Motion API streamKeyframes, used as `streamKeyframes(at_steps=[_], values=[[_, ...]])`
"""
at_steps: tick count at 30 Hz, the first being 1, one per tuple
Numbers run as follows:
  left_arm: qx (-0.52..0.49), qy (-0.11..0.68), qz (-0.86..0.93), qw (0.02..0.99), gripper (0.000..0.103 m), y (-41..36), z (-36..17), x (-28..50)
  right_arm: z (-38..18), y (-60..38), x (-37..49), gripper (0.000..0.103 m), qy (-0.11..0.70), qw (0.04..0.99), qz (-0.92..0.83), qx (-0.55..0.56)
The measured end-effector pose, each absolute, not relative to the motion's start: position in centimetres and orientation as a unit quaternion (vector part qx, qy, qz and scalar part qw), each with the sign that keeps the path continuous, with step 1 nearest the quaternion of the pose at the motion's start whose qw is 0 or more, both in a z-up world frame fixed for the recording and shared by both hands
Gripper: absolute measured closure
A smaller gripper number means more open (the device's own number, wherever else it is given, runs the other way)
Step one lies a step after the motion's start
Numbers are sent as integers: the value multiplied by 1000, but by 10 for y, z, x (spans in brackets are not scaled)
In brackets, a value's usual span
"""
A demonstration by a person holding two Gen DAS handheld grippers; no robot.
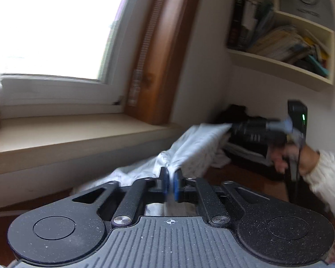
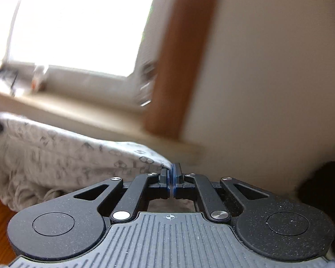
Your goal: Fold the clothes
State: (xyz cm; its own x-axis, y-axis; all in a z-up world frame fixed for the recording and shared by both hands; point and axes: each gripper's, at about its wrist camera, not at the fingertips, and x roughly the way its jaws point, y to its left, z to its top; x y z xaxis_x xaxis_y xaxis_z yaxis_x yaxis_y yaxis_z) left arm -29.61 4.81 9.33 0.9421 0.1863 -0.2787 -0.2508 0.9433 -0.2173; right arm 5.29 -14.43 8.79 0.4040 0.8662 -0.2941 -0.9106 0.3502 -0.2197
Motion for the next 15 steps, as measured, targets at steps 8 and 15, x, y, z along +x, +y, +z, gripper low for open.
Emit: streamKeyframes(at_steps=[8, 15], values=[[-127, 147, 125, 973, 79, 45, 87, -309, 55, -233, 103, 98, 166, 845, 456, -223], [-144, 151, 183, 961, 38, 66, 77, -324, 40, -242, 101, 66, 201, 840, 463, -199]])
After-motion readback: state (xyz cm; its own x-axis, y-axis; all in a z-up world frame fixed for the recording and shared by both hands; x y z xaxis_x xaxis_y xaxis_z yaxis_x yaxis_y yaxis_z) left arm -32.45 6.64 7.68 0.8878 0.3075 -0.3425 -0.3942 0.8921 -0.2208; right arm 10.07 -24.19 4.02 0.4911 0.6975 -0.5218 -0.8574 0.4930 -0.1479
